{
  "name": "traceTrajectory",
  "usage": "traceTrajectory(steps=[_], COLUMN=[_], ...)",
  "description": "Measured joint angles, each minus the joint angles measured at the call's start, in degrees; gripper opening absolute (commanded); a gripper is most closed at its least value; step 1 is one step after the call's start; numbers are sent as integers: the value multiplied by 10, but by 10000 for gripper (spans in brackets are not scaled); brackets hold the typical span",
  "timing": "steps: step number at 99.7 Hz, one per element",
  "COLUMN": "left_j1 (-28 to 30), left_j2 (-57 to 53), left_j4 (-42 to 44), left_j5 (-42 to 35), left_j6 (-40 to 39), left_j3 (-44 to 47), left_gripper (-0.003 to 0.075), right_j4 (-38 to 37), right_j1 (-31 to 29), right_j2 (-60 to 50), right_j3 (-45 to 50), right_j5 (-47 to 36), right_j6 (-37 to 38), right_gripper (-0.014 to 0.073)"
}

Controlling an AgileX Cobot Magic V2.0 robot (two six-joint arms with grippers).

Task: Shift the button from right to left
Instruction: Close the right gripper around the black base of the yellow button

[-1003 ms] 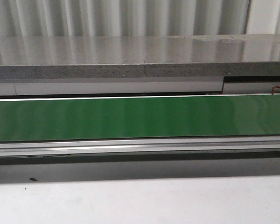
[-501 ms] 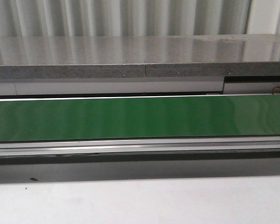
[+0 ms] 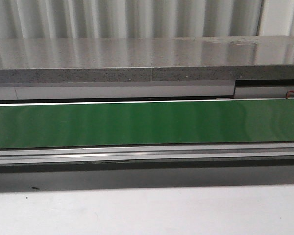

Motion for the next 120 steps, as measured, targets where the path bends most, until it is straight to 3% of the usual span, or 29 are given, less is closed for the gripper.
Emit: traceTrajectory(steps=[32,53,60,72,82,120], left_j1=[0,0,0,0,0,0], left_j2=[0,0,0,0,0,0], left_j4=[0,0,0,0,0,0], left_j5=[0,0,0,0,0,0], left_j6=[0,0,0,0,0,0], left_j3=[0,0,0,0,0,0], left_gripper=[-20,-20,-20,-20,-20,-21], right_j4=[6,58,78,90,93,94], right_j1=[0,0,0,1,1,7], right_j2=[127,191,207,226,226,178], right_j3=[-53,-104,-114,-121,-123,-123], right_j5=[-24,-18,-11,-9,-9,5], right_j6=[-36,-94,-112,-123,-124,-126], right_gripper=[615,609,533,237,85,82])
